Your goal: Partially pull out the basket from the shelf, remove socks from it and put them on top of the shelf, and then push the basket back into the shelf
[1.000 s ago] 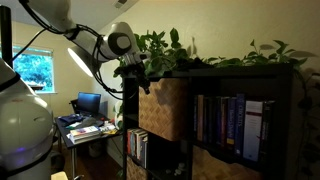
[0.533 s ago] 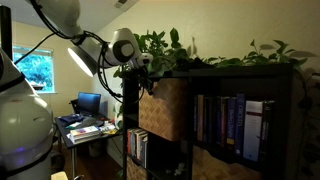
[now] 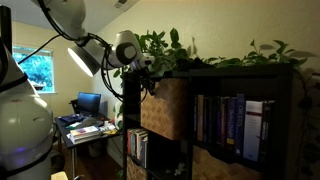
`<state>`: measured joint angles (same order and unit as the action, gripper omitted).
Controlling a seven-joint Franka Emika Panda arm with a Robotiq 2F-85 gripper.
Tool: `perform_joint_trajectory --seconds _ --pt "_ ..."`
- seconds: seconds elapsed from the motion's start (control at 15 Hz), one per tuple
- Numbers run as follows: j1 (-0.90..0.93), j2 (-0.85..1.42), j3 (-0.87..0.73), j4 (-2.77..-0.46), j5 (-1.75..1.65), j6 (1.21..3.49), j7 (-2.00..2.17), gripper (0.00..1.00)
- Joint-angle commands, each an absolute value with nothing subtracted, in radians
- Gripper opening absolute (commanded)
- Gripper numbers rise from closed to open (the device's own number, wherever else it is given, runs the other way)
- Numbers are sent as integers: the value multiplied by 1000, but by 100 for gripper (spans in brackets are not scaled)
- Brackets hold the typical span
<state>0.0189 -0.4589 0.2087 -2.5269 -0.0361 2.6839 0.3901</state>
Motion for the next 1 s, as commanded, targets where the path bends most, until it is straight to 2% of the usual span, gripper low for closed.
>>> perform_joint_trajectory --seconds 0.0,0.93 --pt "-24 -378 223 -2474 -85 2752 370 4" --pt "-53 -249 213 -2381 -202 2798 382 4"
